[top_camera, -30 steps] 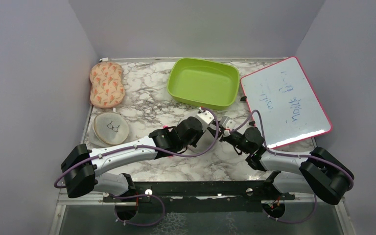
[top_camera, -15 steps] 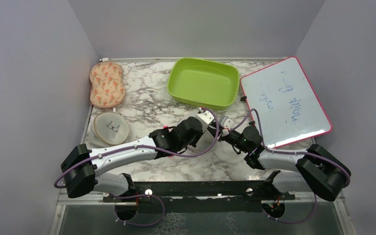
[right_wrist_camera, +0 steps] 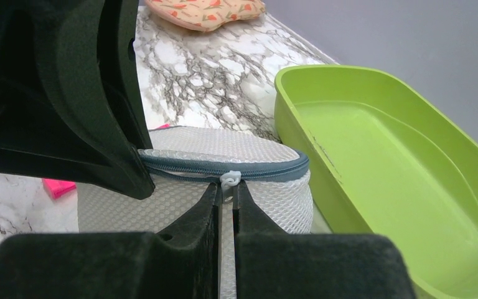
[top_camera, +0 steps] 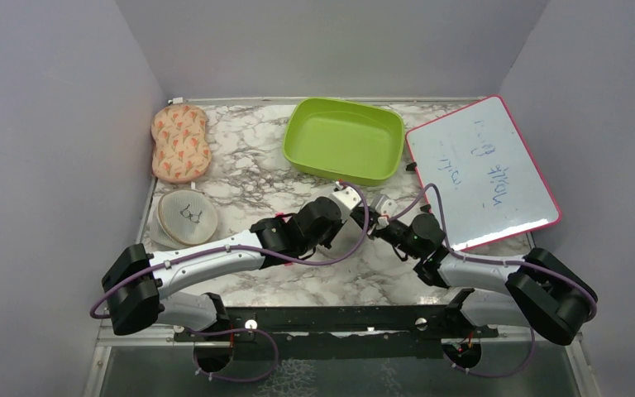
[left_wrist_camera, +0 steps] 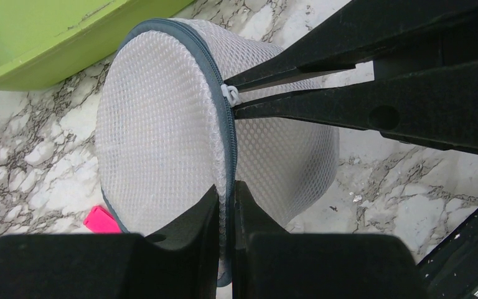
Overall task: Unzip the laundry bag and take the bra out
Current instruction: Unzip the laundry bag at the center of the board.
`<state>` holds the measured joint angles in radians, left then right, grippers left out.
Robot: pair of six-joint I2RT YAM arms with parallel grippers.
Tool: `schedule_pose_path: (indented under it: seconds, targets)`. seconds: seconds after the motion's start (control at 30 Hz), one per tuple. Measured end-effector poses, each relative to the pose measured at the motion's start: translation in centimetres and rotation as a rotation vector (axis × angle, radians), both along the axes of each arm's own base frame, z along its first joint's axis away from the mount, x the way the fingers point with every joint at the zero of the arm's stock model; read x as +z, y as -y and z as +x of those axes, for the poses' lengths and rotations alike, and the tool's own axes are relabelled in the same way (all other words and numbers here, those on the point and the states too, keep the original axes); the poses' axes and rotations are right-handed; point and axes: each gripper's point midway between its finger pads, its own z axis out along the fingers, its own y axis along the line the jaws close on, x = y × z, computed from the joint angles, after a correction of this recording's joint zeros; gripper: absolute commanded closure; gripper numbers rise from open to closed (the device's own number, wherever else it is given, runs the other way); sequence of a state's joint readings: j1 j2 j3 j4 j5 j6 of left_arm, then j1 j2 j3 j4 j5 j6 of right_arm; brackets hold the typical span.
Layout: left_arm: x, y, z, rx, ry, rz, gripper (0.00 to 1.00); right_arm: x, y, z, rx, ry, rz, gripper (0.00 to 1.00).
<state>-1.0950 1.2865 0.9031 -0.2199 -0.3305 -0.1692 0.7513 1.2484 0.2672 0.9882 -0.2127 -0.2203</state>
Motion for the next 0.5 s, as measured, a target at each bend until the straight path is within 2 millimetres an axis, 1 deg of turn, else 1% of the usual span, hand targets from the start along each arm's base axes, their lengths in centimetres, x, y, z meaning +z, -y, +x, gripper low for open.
schedule_pose_path:
  seconds: [0.3,0.5]
  targets:
    - [0.2,-0.2,-0.1,-0.028,0.018,0.022,1.00,0.1,0.9,-0.2,-0.028,-0.022,-0.020,0.99]
    - [0.8,-1.4,-0.4,-0.112,0.083,0.090,1.00,-0.5,0.7,-0.2,-0.017,-0.063,-0.077,0.99]
